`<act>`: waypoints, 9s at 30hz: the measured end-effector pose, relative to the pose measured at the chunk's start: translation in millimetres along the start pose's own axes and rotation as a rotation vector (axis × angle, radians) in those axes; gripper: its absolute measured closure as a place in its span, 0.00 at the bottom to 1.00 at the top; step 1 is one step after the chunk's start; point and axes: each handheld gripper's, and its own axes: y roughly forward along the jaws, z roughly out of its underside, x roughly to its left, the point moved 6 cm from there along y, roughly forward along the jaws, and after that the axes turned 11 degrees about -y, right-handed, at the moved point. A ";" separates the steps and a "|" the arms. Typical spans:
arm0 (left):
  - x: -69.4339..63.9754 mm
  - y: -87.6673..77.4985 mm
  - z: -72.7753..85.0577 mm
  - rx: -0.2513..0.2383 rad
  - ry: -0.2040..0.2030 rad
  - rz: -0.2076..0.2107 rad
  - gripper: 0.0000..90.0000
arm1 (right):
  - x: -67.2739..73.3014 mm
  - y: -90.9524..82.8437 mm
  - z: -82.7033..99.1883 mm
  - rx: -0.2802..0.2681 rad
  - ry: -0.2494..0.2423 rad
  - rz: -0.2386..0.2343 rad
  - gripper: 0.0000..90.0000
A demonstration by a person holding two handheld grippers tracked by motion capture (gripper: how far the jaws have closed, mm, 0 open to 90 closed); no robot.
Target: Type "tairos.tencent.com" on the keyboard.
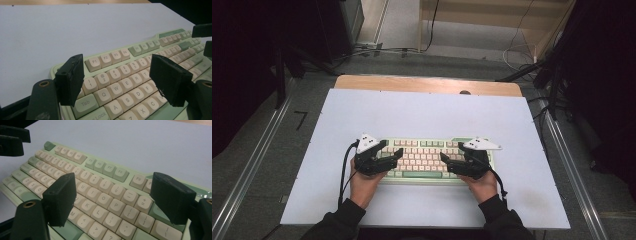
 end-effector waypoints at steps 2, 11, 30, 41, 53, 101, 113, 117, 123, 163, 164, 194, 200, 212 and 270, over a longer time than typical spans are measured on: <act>-0.7 -0.2 0.2 0.000 0.002 0.005 0.33 | -0.6 -1.2 0.7 0.000 0.001 0.001 0.21; -4.7 -4.6 1.1 -0.003 0.005 0.043 0.50 | -2.7 -5.8 6.1 0.007 0.005 0.009 0.21; -11.9 -0.1 13.4 0.101 0.023 0.114 1.00 | -5.5 -4.7 13.4 0.027 0.010 0.021 0.21; -8.1 12.8 25.6 0.184 0.052 0.043 1.00 | -6.0 -3.3 14.8 0.034 0.010 0.023 0.21; -6.4 14.3 26.9 0.197 0.053 0.028 1.00 | -6.1 -3.0 14.9 0.034 0.008 0.023 0.21; 8.9 -4.8 2.3 -0.007 -0.033 -0.018 0.32 | 10.1 -4.1 21.6 0.051 -0.042 -0.038 0.97; 8.3 -3.6 3.6 0.003 -0.032 -0.018 0.33 | 16.4 1.2 33.9 0.107 -0.042 -0.077 0.97; 8.1 -3.2 3.9 0.001 -0.032 -0.018 0.33 | 18.9 2.0 34.4 0.106 -0.043 -0.087 0.97; 7.6 -2.9 4.4 0.004 -0.031 -0.014 0.33 | 20.0 2.4 34.6 0.106 -0.047 -0.091 0.97; 7.2 -3.0 4.5 0.005 -0.031 -0.009 0.34 | -6.9 -20.9 12.1 -0.003 0.110 -0.097 0.18; 7.2 -2.9 4.5 0.005 -0.031 -0.009 0.34 | -6.1 -21.5 11.6 -0.002 0.108 -0.099 0.16; 6.8 -2.3 5.2 0.008 -0.026 -0.011 0.33 | -11.2 -24.4 12.2 -0.012 0.079 -0.036 0.26; 6.2 -2.2 5.3 0.009 -0.025 -0.008 0.34 | -10.0 -26.9 12.2 -0.026 0.057 -0.018 0.49; -16.1 9.4 3.0 0.046 0.032 0.116 0.85 | -3.1 -25.8 13.4 -0.033 0.017 -0.044 0.97; -35.0 36.7 -4.1 0.109 0.063 0.087 0.43 | -5.5 -12.8 20.1 0.026 0.018 -0.025 0.24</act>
